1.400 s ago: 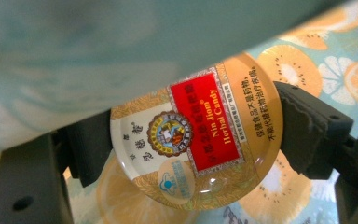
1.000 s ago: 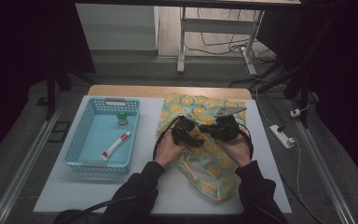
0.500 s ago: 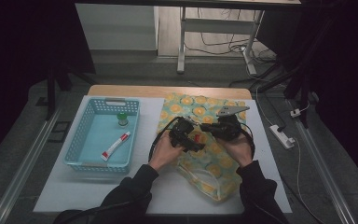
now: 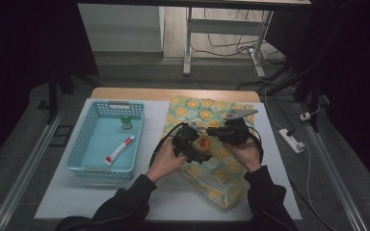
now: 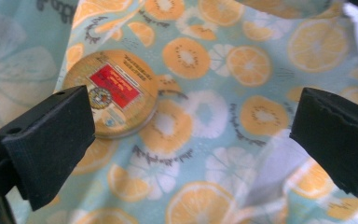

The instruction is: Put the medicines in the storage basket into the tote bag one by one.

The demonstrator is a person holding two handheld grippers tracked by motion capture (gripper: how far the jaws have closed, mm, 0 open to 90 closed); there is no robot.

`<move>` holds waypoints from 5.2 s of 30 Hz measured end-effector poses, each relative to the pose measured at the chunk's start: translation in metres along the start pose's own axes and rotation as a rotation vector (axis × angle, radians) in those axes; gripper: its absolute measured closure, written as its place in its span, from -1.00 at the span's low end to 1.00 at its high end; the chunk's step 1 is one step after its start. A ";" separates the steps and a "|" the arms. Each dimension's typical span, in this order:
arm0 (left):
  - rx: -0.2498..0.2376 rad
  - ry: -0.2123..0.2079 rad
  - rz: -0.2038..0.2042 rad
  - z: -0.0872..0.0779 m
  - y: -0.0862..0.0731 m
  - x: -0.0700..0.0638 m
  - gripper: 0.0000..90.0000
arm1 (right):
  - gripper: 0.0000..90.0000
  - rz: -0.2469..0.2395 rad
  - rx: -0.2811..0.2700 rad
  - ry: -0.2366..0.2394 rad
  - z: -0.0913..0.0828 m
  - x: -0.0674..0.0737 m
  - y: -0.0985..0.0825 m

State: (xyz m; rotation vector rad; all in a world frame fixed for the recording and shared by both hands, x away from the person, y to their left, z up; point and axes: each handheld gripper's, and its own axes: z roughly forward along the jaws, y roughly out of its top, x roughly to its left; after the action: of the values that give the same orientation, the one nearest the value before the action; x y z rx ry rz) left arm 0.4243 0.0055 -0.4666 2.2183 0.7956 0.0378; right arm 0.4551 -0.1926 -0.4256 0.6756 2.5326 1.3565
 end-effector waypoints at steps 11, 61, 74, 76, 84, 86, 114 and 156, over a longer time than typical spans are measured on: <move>-0.041 -0.021 -0.002 -0.029 -0.015 0.002 -1.00 | 1.00 0.005 0.014 0.003 0.002 -0.002 -0.002; -0.064 0.239 -0.211 -0.155 -0.126 0.087 -1.00 | 1.00 0.003 0.033 0.010 0.007 0.000 -0.004; 0.018 0.292 -0.265 -0.156 -0.149 0.119 -1.00 | 1.00 -0.001 0.043 0.012 0.010 0.001 -0.004; 0.042 0.294 -0.270 -0.153 -0.151 0.123 -1.00 | 1.00 -0.002 0.043 0.012 0.010 0.001 -0.005; 0.172 0.291 -0.263 -0.138 -0.150 0.131 -1.00 | 1.00 -0.004 0.044 0.014 0.010 0.002 -0.005; 0.204 0.282 -0.267 -0.134 -0.150 0.133 -1.00 | 1.00 -0.005 0.044 0.015 0.010 0.002 -0.005; 0.350 0.327 -0.302 -0.120 -0.150 0.133 0.57 | 1.00 -0.008 0.053 0.015 0.012 0.002 -0.006; 0.086 0.264 -0.247 -0.162 -0.111 0.085 0.58 | 1.00 -0.025 0.024 0.012 0.007 0.005 -0.001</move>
State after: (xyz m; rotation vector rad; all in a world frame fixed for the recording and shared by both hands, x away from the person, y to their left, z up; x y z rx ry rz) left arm 0.3909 0.2155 -0.4450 2.2064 1.2319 0.1820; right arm 0.4524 -0.1857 -0.4304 0.6396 2.5618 1.3282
